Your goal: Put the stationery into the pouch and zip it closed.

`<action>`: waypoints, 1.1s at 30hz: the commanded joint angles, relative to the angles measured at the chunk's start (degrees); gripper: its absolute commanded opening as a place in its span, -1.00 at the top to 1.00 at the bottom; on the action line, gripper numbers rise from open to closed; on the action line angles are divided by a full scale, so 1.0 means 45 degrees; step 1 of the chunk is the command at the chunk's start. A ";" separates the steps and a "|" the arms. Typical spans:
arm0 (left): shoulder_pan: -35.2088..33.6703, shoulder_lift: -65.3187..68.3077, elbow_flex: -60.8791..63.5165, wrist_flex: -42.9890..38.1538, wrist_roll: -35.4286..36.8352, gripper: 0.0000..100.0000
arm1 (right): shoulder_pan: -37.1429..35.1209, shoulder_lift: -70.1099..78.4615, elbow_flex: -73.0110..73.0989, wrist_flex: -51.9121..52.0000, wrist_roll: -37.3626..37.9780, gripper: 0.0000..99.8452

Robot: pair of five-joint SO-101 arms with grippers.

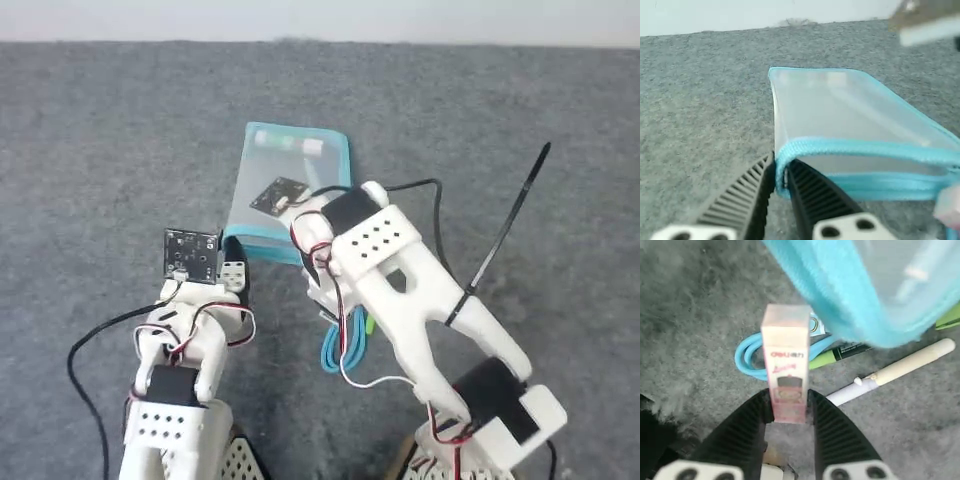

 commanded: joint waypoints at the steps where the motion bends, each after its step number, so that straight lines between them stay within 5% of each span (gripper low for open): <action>1: 0.0821 -0.0234 -0.0654 -0.0332 -0.0195 0.98 | -0.0010 -0.0342 -0.0234 -0.0479 -0.0215 0.98; 19: 0.1934 -0.0234 -0.0440 -0.0078 -0.0684 0.98 | 0.1768 0.4484 -0.9123 0.2178 -0.2364 0.98; 33: 0.1934 -0.0234 -0.0244 -0.0098 -0.1231 0.98 | 0.1905 0.6418 -0.9514 0.2276 -0.2266 0.99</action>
